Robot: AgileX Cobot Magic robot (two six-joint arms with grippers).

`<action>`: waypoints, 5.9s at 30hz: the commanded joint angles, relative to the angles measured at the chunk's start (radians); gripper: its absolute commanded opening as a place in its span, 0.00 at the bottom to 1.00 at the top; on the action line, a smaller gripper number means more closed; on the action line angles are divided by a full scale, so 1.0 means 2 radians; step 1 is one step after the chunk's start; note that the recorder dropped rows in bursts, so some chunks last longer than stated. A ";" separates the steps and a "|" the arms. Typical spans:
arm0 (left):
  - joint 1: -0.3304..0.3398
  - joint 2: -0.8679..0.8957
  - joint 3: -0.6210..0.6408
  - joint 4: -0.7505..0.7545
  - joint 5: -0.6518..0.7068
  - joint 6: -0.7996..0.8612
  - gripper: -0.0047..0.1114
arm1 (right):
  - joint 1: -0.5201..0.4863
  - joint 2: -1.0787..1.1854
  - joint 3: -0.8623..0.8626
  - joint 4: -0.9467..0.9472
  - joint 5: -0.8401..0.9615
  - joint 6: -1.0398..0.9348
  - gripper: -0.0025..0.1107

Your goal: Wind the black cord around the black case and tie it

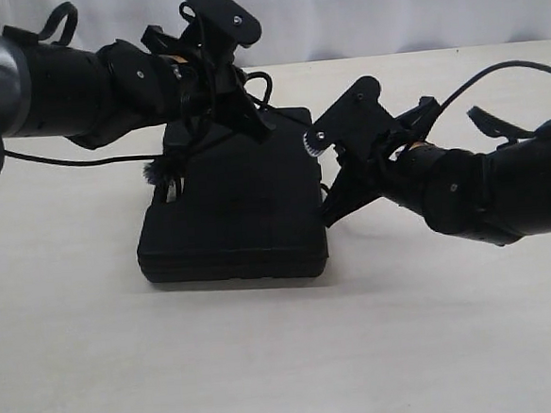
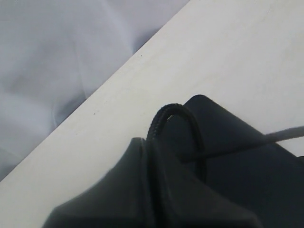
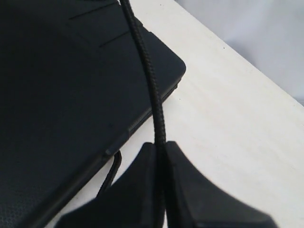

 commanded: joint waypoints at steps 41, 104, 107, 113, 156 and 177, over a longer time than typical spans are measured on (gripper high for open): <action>-0.042 -0.055 -0.002 0.045 0.012 -0.070 0.54 | 0.000 0.001 -0.019 0.001 0.011 0.031 0.06; 0.053 0.082 -0.002 0.417 -0.077 0.070 0.44 | 0.000 0.001 -0.019 -0.051 0.024 0.070 0.06; 0.053 0.090 -0.002 0.416 -0.104 0.065 0.44 | 0.000 0.001 -0.019 -0.051 0.024 0.070 0.06; 0.053 0.096 -0.002 0.416 -0.126 0.065 0.27 | 0.000 0.001 -0.019 -0.088 0.025 0.101 0.06; -0.004 -0.029 -0.002 0.257 -0.033 0.002 0.04 | 0.006 -0.099 -0.019 -0.134 0.070 0.265 0.44; -0.004 -0.029 -0.002 0.257 -0.024 0.002 0.04 | 0.005 -0.016 -0.034 -0.239 0.016 0.389 0.06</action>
